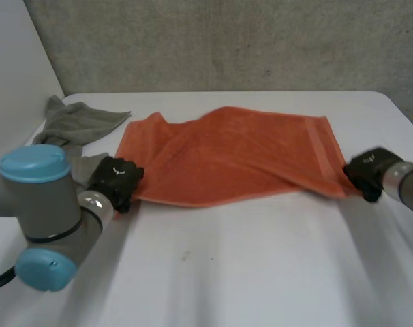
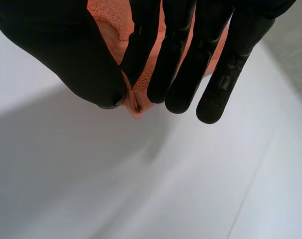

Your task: Fold the laundry.

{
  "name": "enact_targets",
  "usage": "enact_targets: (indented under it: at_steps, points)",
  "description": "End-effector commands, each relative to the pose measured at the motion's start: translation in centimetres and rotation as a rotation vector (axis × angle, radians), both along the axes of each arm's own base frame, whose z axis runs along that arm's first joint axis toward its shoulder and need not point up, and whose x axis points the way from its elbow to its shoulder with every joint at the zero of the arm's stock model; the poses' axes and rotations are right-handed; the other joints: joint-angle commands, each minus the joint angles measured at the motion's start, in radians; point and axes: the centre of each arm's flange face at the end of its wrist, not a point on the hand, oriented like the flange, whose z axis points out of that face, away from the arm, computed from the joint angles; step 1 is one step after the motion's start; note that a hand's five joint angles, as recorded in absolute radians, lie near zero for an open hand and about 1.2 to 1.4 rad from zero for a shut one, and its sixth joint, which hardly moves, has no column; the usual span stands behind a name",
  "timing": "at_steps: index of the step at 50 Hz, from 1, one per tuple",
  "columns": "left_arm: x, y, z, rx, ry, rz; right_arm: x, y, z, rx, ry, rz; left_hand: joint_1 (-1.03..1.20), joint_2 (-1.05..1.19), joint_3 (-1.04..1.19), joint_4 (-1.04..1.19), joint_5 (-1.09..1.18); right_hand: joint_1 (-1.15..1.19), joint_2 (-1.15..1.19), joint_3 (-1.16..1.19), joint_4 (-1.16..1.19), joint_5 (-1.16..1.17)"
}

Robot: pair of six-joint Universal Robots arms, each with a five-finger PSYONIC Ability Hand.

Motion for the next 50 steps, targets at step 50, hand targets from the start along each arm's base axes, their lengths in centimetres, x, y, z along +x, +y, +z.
enact_targets:
  at_steps: [50]
  points:
    - [4.4, 5.9, 0.9, 0.272, -0.121, 0.109, -6.9, 3.7, 1.8, 0.088, 0.096, -0.024, 0.277, 0.200, 0.204, 0.195, 0.235, 0.415, 0.234, 0.218, 0.206, 0.234]
